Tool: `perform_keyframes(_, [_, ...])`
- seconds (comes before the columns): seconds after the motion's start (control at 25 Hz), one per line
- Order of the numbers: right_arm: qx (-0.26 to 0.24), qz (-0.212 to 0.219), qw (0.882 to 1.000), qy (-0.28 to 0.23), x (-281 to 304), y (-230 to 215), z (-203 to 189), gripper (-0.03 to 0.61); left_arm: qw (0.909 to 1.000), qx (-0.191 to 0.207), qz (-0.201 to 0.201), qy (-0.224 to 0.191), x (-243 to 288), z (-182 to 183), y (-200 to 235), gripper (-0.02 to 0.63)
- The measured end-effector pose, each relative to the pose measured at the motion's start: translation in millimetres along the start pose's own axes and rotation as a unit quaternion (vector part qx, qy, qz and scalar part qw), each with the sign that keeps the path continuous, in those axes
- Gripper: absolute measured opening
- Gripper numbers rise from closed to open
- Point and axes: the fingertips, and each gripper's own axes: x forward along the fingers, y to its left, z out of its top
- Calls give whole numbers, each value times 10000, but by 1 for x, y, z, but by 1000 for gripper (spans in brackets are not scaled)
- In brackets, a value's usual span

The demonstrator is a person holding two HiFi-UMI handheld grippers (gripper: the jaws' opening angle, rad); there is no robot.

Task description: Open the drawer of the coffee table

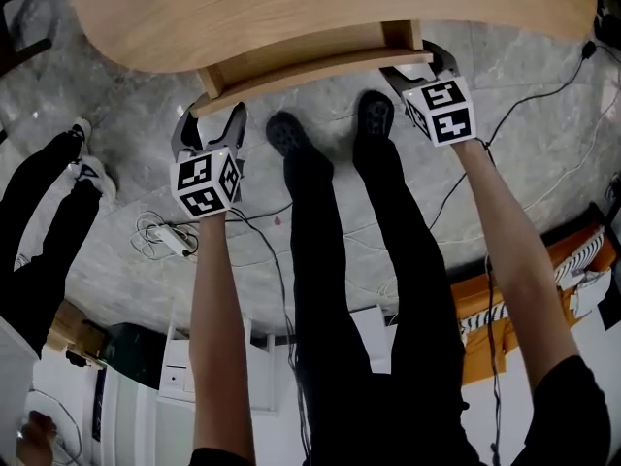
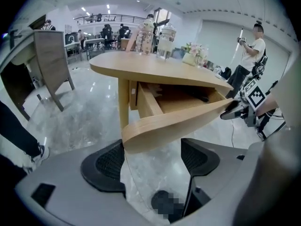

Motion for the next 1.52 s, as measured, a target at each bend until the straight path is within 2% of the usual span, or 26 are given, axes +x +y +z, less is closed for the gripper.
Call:
perform_keyframes(0.48, [132, 155, 9996, 200, -18, 18, -34, 288, 9990, -410, -97, 155, -21, -38, -21, 376])
perform_keyframes(0.72, [172, 170, 9993, 277, -25, 23, -46, 288, 9987, -397, -128, 301, -29, -53, -31, 377])
perform_keyframes(0.96, [214, 230, 9989, 355, -23, 33, -53, 288, 9981, -532, 37, 293, -26, -53, -22, 376])
perform_keyframes(1.16, [310, 196, 9983, 459, -17, 30, -62, 288, 9975, -515, -69, 480, -19, -64, -27, 377])
perform_keyframes(1.52, [286, 180, 9984, 445, -9, 30, -64, 288, 9974, -528, -140, 473, -13, -68, -26, 391])
